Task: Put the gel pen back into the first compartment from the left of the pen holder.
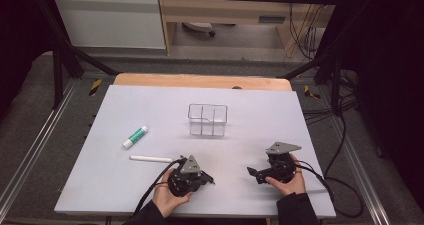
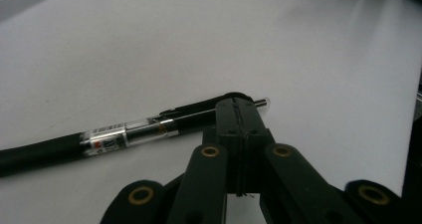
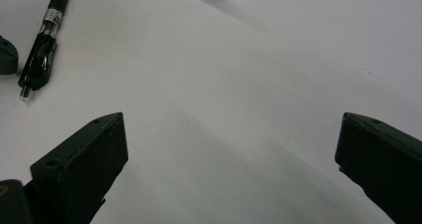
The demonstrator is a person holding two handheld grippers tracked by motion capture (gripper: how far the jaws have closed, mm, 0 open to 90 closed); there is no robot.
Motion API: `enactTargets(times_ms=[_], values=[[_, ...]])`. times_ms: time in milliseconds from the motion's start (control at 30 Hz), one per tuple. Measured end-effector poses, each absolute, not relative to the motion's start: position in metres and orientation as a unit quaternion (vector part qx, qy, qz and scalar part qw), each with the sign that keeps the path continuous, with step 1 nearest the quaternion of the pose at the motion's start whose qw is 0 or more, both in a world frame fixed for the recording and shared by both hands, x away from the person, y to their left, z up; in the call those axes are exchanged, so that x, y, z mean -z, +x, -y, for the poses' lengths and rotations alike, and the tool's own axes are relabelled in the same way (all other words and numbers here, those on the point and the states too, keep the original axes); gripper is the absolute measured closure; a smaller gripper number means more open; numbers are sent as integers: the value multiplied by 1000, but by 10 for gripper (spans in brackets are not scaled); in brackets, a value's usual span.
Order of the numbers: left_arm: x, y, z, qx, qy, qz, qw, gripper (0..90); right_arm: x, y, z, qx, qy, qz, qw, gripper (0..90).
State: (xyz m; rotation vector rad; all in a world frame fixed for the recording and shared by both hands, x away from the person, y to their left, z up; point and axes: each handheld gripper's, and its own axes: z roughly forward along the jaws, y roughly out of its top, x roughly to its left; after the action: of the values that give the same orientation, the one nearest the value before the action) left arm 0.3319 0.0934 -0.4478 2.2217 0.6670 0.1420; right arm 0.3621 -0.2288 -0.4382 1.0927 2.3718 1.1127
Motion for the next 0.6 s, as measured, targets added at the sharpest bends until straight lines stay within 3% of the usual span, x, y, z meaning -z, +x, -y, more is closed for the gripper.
enactTargets(times_ms=[100, 233, 600], values=[[440, 330, -106, -61, 876, -264, 399, 880, 437, 361, 229, -393, 378, -825, 150, 11], [431, 329, -136, -76, 870, -274, 402, 788, 435, 360, 225, -402, 377, -821, 145, 19], [429, 328, -212, -105, 853, -318, 400, 382, 425, 366, 185, -402, 353, -837, 116, 67]])
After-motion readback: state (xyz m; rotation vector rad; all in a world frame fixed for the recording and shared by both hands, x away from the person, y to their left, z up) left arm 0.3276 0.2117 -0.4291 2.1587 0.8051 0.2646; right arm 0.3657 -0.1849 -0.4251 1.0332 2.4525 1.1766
